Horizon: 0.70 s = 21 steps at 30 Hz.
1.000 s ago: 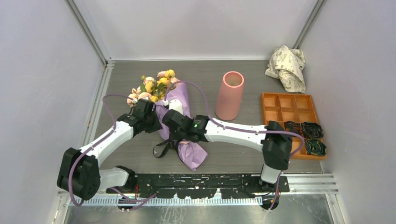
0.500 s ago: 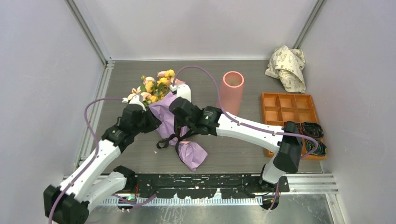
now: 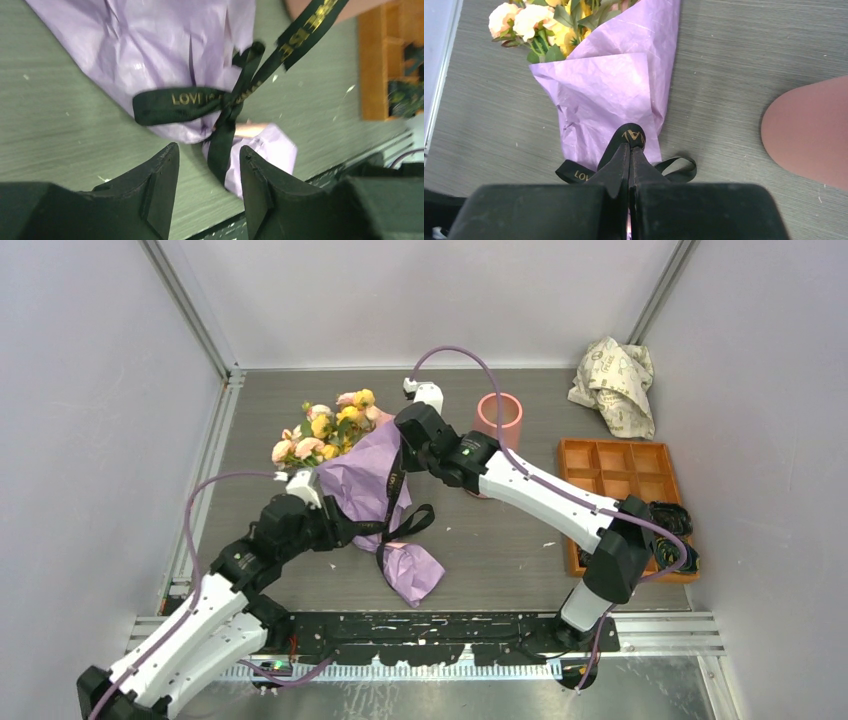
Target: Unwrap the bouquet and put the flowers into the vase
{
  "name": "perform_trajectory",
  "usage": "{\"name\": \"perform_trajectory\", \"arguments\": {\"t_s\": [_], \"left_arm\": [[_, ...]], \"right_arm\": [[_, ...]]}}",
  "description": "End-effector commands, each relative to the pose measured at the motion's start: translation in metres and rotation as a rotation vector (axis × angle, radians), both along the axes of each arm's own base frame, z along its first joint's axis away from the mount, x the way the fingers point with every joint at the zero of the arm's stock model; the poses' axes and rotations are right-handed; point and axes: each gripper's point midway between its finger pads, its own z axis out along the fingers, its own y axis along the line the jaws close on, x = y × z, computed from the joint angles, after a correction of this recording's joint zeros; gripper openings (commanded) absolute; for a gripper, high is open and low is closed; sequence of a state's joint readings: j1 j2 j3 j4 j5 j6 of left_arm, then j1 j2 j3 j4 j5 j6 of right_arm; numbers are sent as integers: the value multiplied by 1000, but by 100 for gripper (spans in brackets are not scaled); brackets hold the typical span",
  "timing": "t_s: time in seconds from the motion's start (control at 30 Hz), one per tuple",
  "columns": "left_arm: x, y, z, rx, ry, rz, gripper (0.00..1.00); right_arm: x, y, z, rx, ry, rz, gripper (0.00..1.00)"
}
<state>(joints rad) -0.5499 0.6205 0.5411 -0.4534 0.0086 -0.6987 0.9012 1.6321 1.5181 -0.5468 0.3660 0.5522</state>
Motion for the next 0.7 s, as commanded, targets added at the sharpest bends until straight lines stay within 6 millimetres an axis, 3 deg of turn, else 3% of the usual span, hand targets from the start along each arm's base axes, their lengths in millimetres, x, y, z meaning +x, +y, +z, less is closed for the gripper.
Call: {"name": "perform_trajectory", "arguments": {"t_s": [0.0, 0.23, 0.67], "left_arm": [[-2, -20, -10, 27, -2, -71, 49], [-8, -48, -39, 89, 39, -139, 44], [-5, -61, -74, 178, 67, -143, 42]], "right_arm": [[3, 16, 28, 83, -36, 26, 1], [7, 14, 26, 82, -31, 19, 1], [9, 13, 24, 97, -21, 22, 1]]}}
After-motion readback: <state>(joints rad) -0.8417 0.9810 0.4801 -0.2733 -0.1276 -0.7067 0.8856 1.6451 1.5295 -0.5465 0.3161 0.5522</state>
